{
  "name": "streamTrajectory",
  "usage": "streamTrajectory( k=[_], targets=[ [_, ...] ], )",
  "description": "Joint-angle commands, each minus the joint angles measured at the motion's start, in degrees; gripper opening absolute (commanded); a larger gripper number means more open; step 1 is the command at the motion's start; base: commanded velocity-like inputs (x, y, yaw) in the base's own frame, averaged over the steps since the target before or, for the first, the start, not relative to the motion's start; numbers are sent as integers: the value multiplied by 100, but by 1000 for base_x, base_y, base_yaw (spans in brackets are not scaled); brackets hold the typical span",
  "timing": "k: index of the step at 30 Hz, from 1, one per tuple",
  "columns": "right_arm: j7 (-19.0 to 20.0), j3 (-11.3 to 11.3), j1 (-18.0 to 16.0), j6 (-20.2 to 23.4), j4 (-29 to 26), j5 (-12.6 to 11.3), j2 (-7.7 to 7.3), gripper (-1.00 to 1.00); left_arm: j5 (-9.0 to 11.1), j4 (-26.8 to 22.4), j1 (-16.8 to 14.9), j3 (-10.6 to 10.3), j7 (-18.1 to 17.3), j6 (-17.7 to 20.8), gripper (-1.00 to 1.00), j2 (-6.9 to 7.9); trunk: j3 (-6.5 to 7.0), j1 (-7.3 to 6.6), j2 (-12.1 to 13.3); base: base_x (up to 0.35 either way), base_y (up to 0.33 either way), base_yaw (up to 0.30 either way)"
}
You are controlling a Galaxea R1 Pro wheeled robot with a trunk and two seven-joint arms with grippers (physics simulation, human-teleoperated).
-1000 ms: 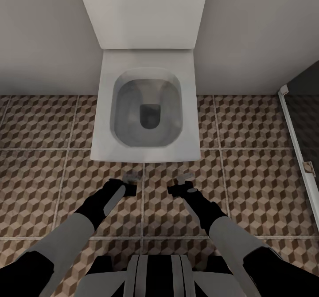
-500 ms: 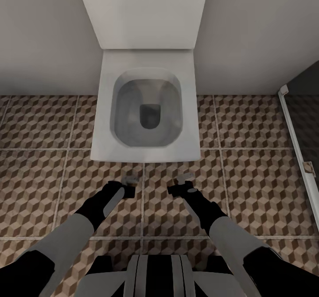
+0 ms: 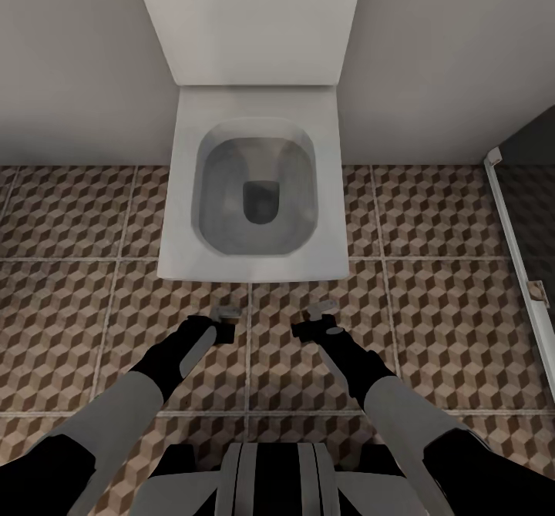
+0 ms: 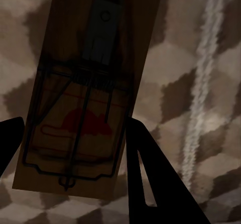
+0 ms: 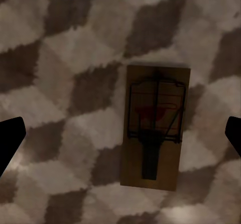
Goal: Take the four mousetraps from the cabinet in the bathroom and place them on the bathroom floor. Make sure all four end up on the same floor surface, and ensure that at least two of them are either under or directly next to the same bathroom sink.
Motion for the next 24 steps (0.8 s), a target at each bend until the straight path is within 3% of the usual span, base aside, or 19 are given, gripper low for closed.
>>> streamTrajectory(
  k=[1,9,10,24],
  targets=[
    [-44,48,-3,30,-9,-57,-5,100,53,-7,-3,-22,37,13,-100,4,-2,-1,-1,0,0,0],
    [-44,49,-3,30,-9,-57,-5,100,53,-7,-3,-22,41,12,-100,4,-2,-1,-1,0,0,0],
    [-44,49,-3,30,-9,-57,-5,100,53,-7,-3,-22,41,11,100,4,-2,-1,-1,0,0,0],
    [-44,53,-3,30,-9,-57,-5,100,53,-7,-3,-22,40,4,100,4,-2,-1,-1,0,0,0]
  ],
)
